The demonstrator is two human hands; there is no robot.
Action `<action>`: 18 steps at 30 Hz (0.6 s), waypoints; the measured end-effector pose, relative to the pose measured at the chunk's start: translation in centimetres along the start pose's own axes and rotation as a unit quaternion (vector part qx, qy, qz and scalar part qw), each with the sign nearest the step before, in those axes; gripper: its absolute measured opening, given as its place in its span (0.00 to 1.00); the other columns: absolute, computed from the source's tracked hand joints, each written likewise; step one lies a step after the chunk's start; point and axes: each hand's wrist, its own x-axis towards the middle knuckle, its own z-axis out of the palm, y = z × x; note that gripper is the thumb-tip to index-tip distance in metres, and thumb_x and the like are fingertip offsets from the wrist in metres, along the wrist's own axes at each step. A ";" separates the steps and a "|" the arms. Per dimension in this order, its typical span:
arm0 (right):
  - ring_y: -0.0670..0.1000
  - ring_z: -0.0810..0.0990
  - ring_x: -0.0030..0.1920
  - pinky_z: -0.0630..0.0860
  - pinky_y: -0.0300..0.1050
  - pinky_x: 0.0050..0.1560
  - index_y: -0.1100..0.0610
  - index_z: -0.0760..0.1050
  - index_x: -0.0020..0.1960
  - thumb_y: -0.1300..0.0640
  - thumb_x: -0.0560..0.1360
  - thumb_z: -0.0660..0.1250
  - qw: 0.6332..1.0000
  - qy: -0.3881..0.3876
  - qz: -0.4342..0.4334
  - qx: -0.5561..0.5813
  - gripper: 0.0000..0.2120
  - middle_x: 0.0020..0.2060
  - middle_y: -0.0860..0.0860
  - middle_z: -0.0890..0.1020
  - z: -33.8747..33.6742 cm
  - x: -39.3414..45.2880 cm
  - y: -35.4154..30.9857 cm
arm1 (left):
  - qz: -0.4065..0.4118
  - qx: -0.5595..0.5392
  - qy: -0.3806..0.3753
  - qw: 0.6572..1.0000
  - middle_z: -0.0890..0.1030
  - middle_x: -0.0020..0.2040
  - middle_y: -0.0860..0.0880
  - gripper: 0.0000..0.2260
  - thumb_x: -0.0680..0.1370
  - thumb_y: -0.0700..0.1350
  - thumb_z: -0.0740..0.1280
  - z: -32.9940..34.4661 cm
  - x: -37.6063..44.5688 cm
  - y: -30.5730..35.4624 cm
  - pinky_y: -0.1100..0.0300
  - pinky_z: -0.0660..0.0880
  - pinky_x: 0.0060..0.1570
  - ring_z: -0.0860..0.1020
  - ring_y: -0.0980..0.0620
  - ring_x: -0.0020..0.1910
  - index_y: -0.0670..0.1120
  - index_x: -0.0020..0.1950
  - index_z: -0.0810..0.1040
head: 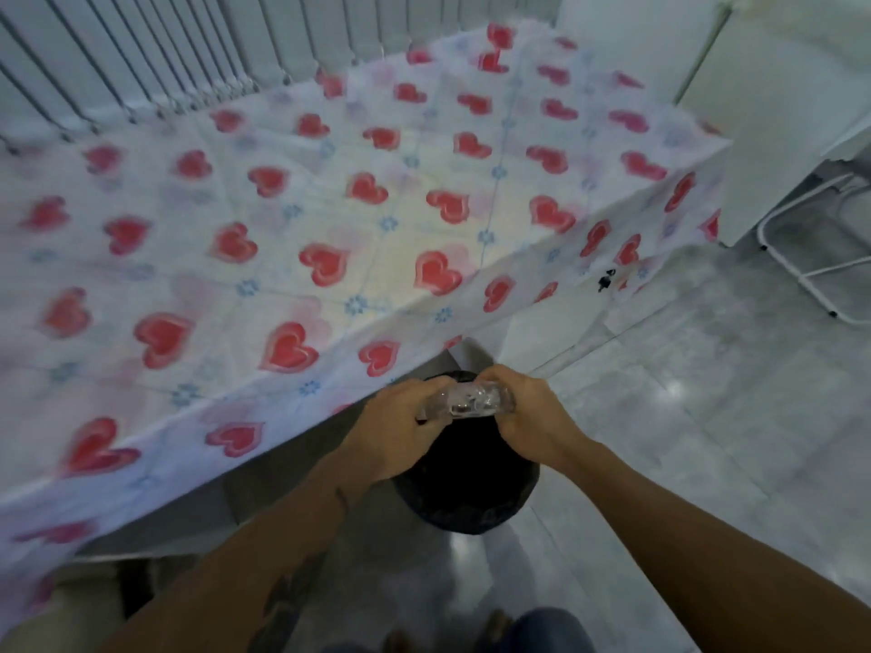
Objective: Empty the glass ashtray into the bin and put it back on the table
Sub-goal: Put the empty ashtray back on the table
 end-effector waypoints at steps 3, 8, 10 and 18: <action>0.48 0.82 0.39 0.78 0.45 0.38 0.49 0.76 0.47 0.66 0.75 0.65 0.999 -0.018 0.018 0.033 0.12 0.40 0.49 0.83 -4.4 -0.9 -5.5 | -0.061 -0.054 -0.011 0.997 0.85 0.58 0.53 0.16 0.77 0.53 0.69 -6.4 -0.7 5.5 0.54 0.77 0.60 0.81 0.53 0.56 0.57 0.65 0.79; 0.57 0.82 0.38 0.79 0.57 0.39 0.56 0.70 0.54 0.62 0.78 0.60 0.999 -0.027 -0.005 0.039 0.06 0.41 0.59 0.82 -10.3 -1.3 -13.7 | -0.089 -0.093 -0.012 0.992 0.86 0.48 0.51 0.09 0.78 0.55 0.67 -14.8 -1.0 11.3 0.52 0.78 0.52 0.83 0.49 0.47 0.55 0.53 0.83; 0.55 0.79 0.35 0.77 0.56 0.37 0.54 0.68 0.56 0.62 0.79 0.60 0.999 -0.012 -0.028 0.036 0.07 0.39 0.59 0.81 -11.7 -1.0 -16.0 | -0.092 -0.094 -0.007 0.991 0.85 0.44 0.46 0.09 0.79 0.55 0.66 -17.1 -0.8 12.7 0.50 0.79 0.49 0.83 0.46 0.43 0.52 0.48 0.82; 0.51 0.75 0.31 0.70 0.45 0.31 0.47 0.52 0.77 0.58 0.83 0.55 0.994 0.071 -0.058 -0.056 0.25 0.33 0.52 0.77 -13.5 1.9 -20.5 | -0.163 -0.168 0.012 0.972 0.86 0.47 0.42 0.19 0.78 0.59 0.64 -21.0 1.5 14.2 0.43 0.82 0.52 0.85 0.43 0.46 0.45 0.57 0.81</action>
